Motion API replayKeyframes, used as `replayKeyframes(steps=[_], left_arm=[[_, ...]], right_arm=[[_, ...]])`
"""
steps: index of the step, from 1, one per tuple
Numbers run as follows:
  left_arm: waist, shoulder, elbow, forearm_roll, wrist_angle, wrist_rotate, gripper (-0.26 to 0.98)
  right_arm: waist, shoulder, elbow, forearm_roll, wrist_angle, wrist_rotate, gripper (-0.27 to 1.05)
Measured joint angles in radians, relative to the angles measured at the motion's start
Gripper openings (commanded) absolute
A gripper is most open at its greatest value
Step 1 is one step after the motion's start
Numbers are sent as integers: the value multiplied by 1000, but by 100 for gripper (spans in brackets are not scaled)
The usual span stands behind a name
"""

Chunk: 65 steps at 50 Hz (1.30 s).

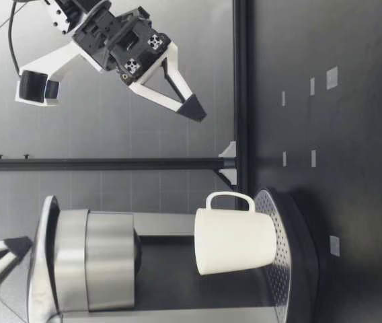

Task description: Place the coffee capsule inside the capsule container, then place the cup onto the center of the cup tray.

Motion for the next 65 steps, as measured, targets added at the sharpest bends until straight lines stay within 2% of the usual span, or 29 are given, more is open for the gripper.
replayKeyframes(steps=[21,49,52,58,65], left_arm=[[-3,-6,23,8,-3,-3,11],[-8,-15,17,-2,-29,-3,11],[-28,-37,25,-2,-72,0,11],[-110,-101,60,0,-198,3,11],[-204,-179,156,0,-377,15,11]], right_arm=[[0,-2,6,2,0,0,49],[0,-21,8,2,2,3,49],[0,-49,11,6,6,6,49],[5,-114,23,46,8,3,49],[43,-198,52,106,0,0,49]])
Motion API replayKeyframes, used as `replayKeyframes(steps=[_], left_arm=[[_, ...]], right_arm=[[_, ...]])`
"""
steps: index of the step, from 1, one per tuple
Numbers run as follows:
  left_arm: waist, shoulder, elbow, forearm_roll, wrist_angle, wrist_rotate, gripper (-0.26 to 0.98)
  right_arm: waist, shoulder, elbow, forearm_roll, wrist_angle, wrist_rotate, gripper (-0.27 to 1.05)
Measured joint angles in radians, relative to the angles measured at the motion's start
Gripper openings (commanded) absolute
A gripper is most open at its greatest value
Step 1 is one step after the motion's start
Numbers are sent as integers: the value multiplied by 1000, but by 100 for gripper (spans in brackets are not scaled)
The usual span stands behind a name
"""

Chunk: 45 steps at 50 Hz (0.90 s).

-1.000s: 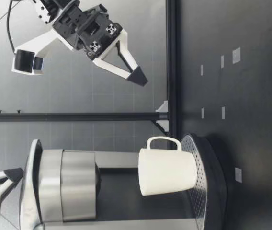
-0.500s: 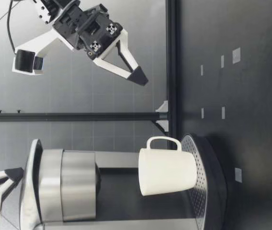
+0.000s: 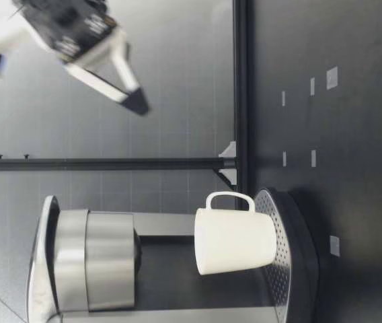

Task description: Place the coffee capsule inside the capsule container, then place the cup onto the center of the cup tray.

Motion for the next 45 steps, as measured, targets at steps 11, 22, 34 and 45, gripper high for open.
replayKeyframes(steps=[11,22,34,45], left_arm=[[-54,-101,193,0,-287,-18,11],[-67,-172,351,0,-511,-74,11],[-67,-190,465,0,-666,-98,11],[-69,-187,534,2,-744,-106,11]], right_arm=[[124,-135,78,57,-130,0,48],[259,-287,183,83,-339,6,48],[405,-413,256,112,-534,25,48],[451,-413,273,112,-581,66,48]])
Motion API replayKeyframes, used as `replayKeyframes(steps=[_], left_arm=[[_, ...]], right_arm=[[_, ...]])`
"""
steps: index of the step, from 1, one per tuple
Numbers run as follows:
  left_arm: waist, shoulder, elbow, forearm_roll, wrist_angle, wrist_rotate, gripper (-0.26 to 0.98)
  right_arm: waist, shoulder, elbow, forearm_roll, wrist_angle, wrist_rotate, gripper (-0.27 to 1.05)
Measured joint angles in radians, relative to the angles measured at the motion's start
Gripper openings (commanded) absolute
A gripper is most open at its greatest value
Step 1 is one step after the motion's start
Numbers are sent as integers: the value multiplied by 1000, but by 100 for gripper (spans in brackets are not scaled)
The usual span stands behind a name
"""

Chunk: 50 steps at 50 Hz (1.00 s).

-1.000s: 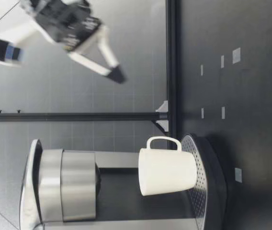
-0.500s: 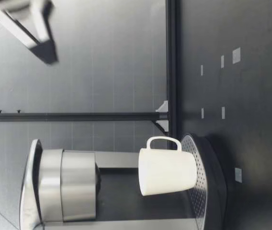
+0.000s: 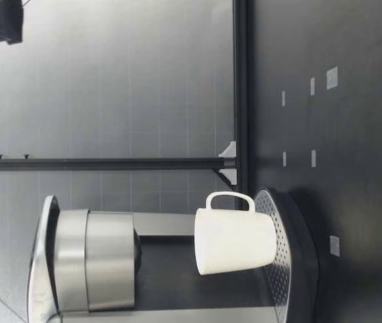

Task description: Place the coffee capsule inside the capsule container, then place the cup onto the center of the cup tray.

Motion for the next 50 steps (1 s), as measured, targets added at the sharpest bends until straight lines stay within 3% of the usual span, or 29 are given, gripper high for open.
replayKeyframes(steps=[22,50], left_arm=[[-5,28,107,2,-146,-3,11],[-5,112,109,0,-241,15,11]], right_arm=[[37,38,18,0,-32,6,48],[58,31,31,0,-80,9,48]])
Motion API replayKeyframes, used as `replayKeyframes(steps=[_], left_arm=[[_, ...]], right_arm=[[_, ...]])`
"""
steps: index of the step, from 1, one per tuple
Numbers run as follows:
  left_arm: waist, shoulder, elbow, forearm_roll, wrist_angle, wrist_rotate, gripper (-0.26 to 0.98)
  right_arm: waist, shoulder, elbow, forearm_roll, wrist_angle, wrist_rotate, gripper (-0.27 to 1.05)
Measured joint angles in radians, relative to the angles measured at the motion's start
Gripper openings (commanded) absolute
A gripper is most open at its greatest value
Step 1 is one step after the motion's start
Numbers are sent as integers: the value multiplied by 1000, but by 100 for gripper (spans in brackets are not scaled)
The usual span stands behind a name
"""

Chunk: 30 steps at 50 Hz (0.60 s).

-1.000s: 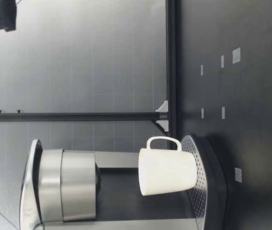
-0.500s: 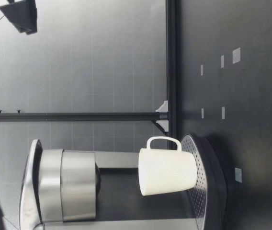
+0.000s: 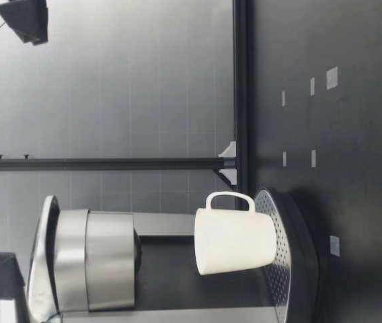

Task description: Place the coffee capsule inside the capsule container, then place the cup onto the center of the cup tray.

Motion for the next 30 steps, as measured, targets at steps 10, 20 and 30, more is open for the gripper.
replayKeyframes(steps=[10,20,30], left_arm=[[0,3,0,0,-29,18,11],[0,3,0,2,-57,38,11],[0,3,3,0,-89,38,11]], right_arm=[[0,2,2,-3,-20,-3,48],[0,17,2,-6,-25,-2,48],[2,41,2,-8,-25,-2,48]])
